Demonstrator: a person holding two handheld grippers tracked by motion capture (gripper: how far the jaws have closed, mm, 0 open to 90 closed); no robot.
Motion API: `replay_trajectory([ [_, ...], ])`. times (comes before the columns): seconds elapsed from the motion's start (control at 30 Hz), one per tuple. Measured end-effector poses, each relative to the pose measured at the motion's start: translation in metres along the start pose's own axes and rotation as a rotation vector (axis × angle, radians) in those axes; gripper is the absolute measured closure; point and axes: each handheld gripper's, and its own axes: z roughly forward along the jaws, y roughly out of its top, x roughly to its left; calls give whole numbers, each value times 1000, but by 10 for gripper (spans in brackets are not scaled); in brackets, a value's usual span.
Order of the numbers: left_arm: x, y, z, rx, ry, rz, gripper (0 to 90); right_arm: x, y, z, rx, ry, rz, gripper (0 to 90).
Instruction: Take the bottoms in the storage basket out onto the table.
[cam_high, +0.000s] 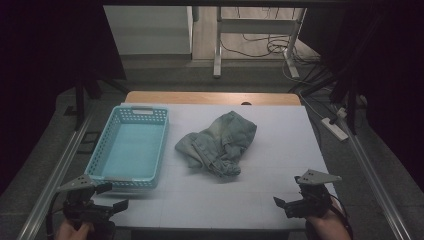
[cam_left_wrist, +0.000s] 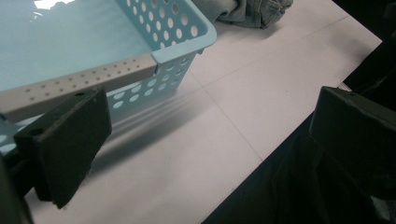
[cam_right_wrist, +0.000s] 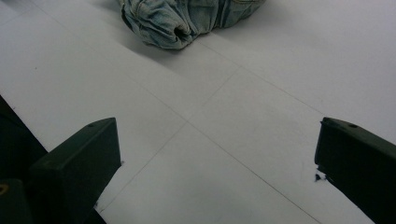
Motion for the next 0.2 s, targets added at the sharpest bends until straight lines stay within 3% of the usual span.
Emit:
replay_trajectory([
  [0.2,3,-1,-2,-24,-18,-21,0,0,0,0,1,0,-1,8],
])
